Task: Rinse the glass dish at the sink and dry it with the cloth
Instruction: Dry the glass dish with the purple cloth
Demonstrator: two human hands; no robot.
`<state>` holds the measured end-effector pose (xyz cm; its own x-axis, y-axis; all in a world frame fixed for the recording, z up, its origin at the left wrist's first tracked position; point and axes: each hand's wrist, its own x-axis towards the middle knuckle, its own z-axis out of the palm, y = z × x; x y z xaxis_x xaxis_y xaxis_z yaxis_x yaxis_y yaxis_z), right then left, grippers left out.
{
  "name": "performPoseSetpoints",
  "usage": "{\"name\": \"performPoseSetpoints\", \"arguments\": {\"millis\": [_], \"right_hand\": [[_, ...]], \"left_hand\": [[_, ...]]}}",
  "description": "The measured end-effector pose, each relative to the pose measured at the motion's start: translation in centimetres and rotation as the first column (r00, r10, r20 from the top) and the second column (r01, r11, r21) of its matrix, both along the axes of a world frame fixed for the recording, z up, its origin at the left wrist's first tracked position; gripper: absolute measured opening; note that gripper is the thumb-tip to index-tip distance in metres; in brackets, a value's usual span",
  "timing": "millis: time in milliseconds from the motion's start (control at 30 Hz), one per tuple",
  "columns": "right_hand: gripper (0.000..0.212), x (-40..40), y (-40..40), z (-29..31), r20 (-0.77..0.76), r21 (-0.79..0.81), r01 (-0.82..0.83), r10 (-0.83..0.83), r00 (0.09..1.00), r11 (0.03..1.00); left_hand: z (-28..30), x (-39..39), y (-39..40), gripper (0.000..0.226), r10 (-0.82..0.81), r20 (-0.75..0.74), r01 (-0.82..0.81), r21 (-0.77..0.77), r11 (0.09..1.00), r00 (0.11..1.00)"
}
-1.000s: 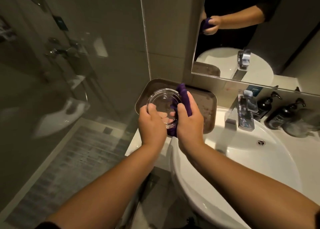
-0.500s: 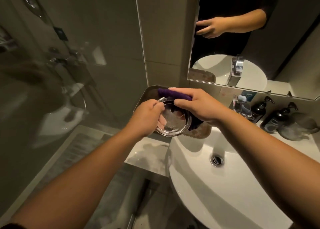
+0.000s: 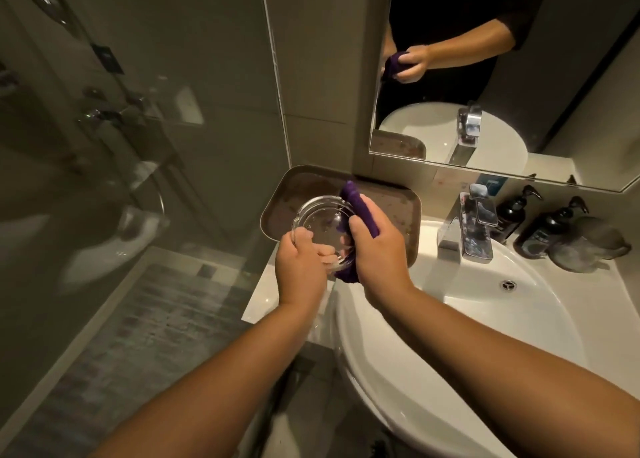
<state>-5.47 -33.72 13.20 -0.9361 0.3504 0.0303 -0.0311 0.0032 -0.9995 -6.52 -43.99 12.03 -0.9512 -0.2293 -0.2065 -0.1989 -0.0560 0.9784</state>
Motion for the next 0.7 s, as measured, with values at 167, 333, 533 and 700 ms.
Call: {"name": "performPoseSetpoints", "arguments": {"millis": [167, 333, 533, 700], "right_hand": [[0.039, -2.2, 3.9, 2.4, -0.011, 0.226, -0.214, 0.222, 0.975, 0.95], [0.036, -4.0, 6.3, 5.8, 0.118, 0.385, -0.506, 0.502, 0.857, 0.772], [0.035, -3.7, 5.4, 5.6, 0.027, 0.314, -0.336, 0.345, 0.938, 0.888], [0.038, -1.1, 0.8, 1.6, -0.071, -0.093, 0.061, -0.068, 0.995, 0.994]], "left_hand": [[2.2, -2.7, -2.4, 0.016, -0.403, 0.025, 0.404, -0.016, 0.915, 0.915], [5.7, -4.5, -3.1, 0.025, -0.606, 0.057, 0.602, -0.219, 0.768, 0.793], [4.7, -4.2, -1.6, 0.028, -0.391, -0.085, 0.353, -0.289, 0.89, 0.917], [2.9, -2.7, 1.3, 0.027, -0.038, -0.102, 0.029, -0.088, 0.996, 0.994]]}}
